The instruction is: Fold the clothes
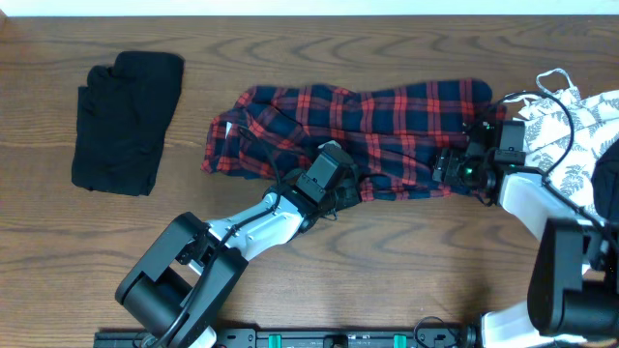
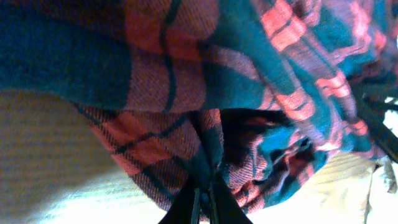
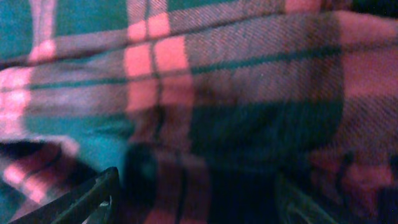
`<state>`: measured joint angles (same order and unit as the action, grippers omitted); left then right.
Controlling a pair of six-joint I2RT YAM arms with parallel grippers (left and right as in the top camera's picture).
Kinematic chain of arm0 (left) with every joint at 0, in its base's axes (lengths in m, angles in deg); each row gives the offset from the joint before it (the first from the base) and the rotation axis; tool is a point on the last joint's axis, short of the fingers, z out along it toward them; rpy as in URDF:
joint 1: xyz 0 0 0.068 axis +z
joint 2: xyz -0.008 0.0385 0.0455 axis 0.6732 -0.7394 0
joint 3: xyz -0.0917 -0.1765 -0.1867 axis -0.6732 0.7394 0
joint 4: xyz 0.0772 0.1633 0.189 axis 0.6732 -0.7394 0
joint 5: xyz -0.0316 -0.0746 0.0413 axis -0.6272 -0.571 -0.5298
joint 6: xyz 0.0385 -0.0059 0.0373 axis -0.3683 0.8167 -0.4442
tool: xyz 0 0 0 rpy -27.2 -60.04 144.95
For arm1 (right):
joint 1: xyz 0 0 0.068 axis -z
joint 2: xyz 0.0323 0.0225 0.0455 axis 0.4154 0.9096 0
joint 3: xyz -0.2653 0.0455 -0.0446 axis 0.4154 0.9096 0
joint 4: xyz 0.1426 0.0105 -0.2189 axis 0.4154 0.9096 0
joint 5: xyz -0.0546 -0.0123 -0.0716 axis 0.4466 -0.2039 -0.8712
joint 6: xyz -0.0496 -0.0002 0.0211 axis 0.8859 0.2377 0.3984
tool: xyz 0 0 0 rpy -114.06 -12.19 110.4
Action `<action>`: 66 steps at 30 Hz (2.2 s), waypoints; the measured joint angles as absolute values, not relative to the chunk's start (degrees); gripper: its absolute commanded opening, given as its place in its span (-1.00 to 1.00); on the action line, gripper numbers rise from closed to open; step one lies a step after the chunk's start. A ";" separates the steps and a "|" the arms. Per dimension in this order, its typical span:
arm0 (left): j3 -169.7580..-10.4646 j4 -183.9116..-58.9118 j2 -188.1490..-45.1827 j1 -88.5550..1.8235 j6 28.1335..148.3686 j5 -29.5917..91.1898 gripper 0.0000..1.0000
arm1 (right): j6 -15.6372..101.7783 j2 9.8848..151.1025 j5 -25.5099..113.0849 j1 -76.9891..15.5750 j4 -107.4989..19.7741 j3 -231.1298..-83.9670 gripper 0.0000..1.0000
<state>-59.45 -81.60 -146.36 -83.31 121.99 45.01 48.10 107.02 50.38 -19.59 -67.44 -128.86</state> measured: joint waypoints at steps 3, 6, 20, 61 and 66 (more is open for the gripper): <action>-59.45 -82.19 -146.36 -83.31 121.51 44.00 -0.88 | 47.40 108.24 50.29 -19.61 -69.80 -129.19 0.56; -59.45 -83.70 -145.86 -83.31 120.72 43.28 -0.88 | 47.03 109.44 50.31 -19.61 -70.78 -130.02 0.56; -59.40 -99.08 -125.55 -83.29 110.12 46.86 -0.88 | 46.90 110.75 50.31 -19.61 -71.85 -130.98 0.56; -59.38 -115.50 -98.47 -58.50 106.12 47.63 -0.88 | 46.90 110.82 50.31 -19.61 -71.48 -131.16 0.56; -59.38 -115.50 -98.47 -58.41 105.83 47.63 -0.88 | 46.92 110.82 50.31 -19.61 -71.37 -131.20 0.56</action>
